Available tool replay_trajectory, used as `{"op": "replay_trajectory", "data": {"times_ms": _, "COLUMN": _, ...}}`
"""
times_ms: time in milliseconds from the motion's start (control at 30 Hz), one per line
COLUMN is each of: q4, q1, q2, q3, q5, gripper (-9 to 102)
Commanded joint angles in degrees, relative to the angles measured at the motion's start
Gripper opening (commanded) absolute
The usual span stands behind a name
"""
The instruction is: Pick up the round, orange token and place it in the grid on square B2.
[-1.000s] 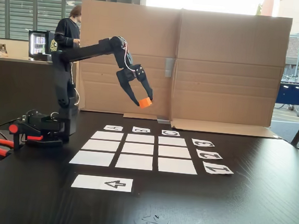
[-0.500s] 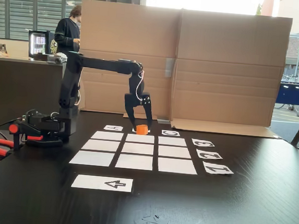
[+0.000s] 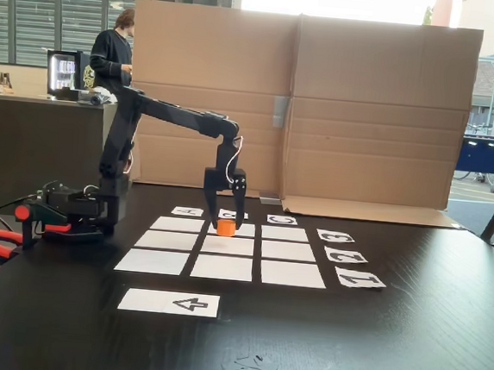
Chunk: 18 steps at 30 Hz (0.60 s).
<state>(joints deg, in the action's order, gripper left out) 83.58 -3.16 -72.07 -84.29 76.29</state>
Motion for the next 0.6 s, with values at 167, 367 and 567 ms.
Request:
{"op": "replay_trajectory", "data": {"times_ms": 167, "q4": -2.46, "q1": -0.53, "q2": 1.58, "q3": -0.18, "q5": 0.53, "gripper": 0}}
{"op": "replay_trajectory", "data": {"times_ms": 367, "q4": -3.60, "q1": -0.70, "q2": 2.55, "q3": -0.44, "q5": 0.53, "gripper": 0}}
{"op": "replay_trajectory", "data": {"times_ms": 567, "q4": -3.69, "q1": -0.88, "q2": 2.11, "q3": -1.85, "q5": 0.53, "gripper": 6}}
